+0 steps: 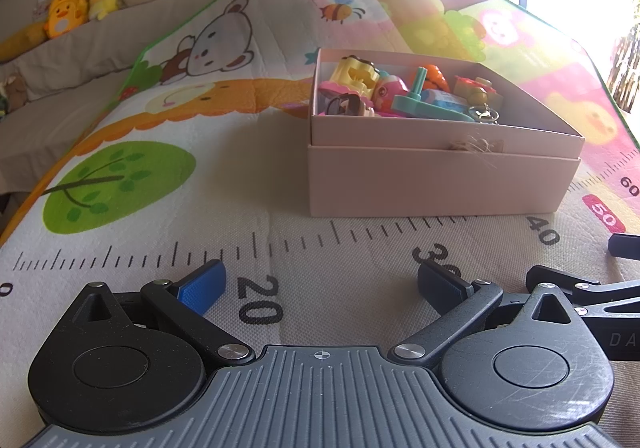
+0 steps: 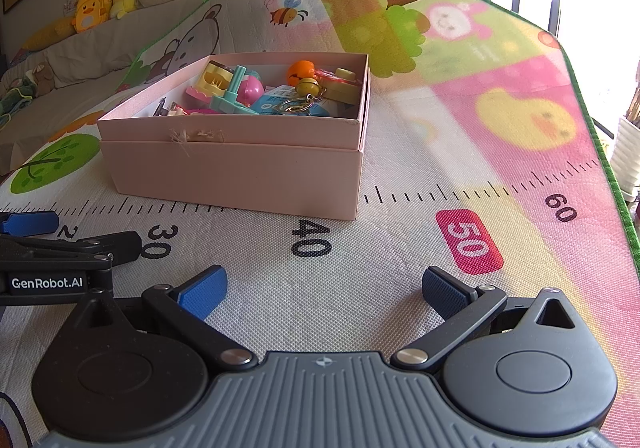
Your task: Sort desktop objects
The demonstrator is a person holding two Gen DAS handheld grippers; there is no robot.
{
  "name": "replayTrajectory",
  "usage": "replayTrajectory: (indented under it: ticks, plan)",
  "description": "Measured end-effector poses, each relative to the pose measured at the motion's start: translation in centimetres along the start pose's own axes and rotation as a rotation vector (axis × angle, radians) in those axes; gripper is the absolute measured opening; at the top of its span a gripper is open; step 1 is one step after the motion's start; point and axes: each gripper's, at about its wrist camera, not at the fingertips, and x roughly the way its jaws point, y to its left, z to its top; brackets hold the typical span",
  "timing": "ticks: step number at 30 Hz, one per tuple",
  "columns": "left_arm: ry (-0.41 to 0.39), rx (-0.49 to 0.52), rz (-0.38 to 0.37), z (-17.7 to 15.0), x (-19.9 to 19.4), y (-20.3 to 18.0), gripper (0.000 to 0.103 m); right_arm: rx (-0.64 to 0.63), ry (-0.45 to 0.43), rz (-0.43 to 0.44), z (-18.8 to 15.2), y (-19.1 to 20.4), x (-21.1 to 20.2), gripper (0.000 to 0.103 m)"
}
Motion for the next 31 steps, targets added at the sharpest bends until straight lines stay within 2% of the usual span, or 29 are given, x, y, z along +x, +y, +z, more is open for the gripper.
replayTrajectory:
  ticks: [8, 14, 21, 31]
  plan:
    - [0.002, 0.002, 0.002, 0.2, -0.1, -0.4, 0.103, 0.000, 0.000, 0.000, 0.0, 0.0, 0.0, 0.103]
    - [0.056, 0.024, -0.020, -0.2, -1.1, 0.2, 0.103, 0.000, 0.000, 0.000, -0.1, 0.0, -0.1, 0.103]
    - [0.078, 0.029, -0.054, -0.6, -1.7, 0.6, 0.103, -0.001, 0.000, 0.000, -0.1, 0.0, 0.0, 0.103]
    - [0.064, 0.043, -0.070, -0.6, -1.8, 0.6, 0.103, 0.000, 0.000, 0.000, 0.0, 0.0, 0.1, 0.103]
